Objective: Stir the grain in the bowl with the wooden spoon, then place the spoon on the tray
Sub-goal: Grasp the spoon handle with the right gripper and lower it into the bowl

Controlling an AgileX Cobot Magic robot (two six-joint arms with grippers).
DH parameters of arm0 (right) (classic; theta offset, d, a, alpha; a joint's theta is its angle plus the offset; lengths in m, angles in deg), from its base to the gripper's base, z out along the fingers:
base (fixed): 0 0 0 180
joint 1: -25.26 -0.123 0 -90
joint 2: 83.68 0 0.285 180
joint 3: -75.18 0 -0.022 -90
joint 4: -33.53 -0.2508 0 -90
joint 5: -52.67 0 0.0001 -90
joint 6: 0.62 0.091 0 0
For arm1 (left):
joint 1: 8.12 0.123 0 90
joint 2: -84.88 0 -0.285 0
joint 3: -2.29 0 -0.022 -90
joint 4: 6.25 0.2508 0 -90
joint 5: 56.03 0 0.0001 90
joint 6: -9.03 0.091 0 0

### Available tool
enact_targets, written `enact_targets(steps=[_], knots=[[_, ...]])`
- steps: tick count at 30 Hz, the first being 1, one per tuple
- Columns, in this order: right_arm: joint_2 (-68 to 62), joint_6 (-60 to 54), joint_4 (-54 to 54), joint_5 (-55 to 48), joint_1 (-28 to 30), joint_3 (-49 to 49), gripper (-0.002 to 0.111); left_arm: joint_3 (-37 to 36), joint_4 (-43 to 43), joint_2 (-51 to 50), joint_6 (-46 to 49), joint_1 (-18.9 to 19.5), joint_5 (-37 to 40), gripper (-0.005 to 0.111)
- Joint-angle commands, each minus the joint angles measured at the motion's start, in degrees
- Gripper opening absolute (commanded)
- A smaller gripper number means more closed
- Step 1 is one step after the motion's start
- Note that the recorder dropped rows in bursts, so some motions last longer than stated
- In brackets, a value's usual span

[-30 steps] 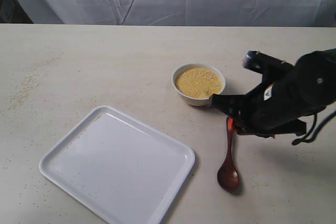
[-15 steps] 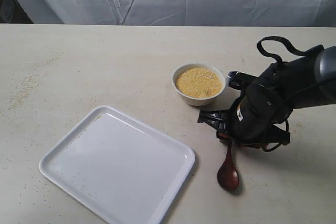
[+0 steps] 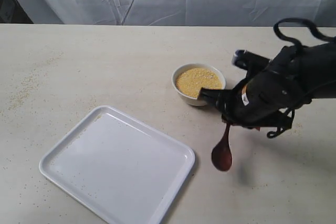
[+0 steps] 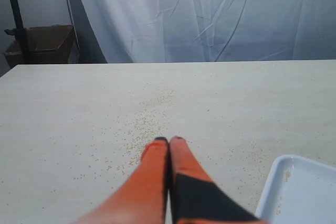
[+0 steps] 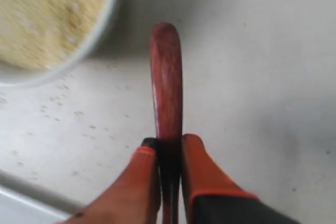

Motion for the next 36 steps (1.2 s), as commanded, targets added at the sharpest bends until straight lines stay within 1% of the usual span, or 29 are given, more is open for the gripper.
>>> enact_targets(steps=[1, 4, 7, 10, 12, 15, 20, 23, 26, 27, 29, 33, 34, 36], knots=[[6.14, 7.79, 8.62, 0.45, 2.4, -3.73, 0.0, -0.21, -0.16, 0.28, -0.19, 0.04, -0.27, 0.0], [6.83, 17.99, 17.28, 2.42, 4.79, -7.66, 0.0, -0.21, -0.16, 0.28, -0.19, 0.04, -0.27, 0.0], [4.7, 33.8, 29.95, 5.98, 7.11, -10.66, 0.0, -0.21, -0.16, 0.28, -0.19, 0.04, -0.27, 0.0], [0.16, 50.22, 42.0, 4.65, 7.64, -12.95, 0.0, -0.21, -0.16, 0.28, -0.19, 0.04, -0.27, 0.0], [-3.18, 59.2, 44.94, 2.22, 7.53, -14.41, 0.0, -0.21, -0.16, 0.28, -0.19, 0.04, -0.27, 0.0], [-7.6, 59.31, 41.91, 1.34, 7.43, -17.11, 0.0, -0.21, -0.16, 0.28, -0.19, 0.04, -0.27, 0.0], [-12.84, 59.31, 37.22, 3.5, 7.43, -20.26, 0.0, -0.21, -0.16, 0.28, -0.19, 0.04, -0.27, 0.0], [-14.85, 59.31, 36.67, 3.88, 7.43, -21.59, 0.0, -0.21, -0.16, 0.28, -0.19, 0.04, -0.27, 0.0], [-16.06, 59.31, 36.42, 6.79, 7.43, -21.95, 0.002, -0.21, -0.16, 0.28, -0.19, 0.04, -0.27, 0.0], [-16.42, 59.31, 36.08, 7.84, 7.43, -21.95, 0.006, -0.21, -0.16, 0.28, -0.19, 0.04, -0.27, 0.0], [-17.16, 59.31, 33.94, 8.74, 7.43, -21.95, 0.016, -0.21, -0.16, 0.28, -0.19, 0.04, -0.27, 0.0], [-16.73, 59.14, 33.54, 9.23, 7.31, -21.95, 0.045, -0.21, -0.16, 0.28, -0.19, 0.04, -0.27, 0.0], [-15.95, 58.57, 33.64, 9.23, 7.31, -21.95, 0.05, -0.21, -0.16, 0.28, -0.19, 0.04, -0.27, 0.0], [-13.86, 55.4, 33.65, 9.23, 7.31, -21.95, 0.056, -0.21, -0.16, 0.28, -0.19, 0.04, -0.27, 0.0]])
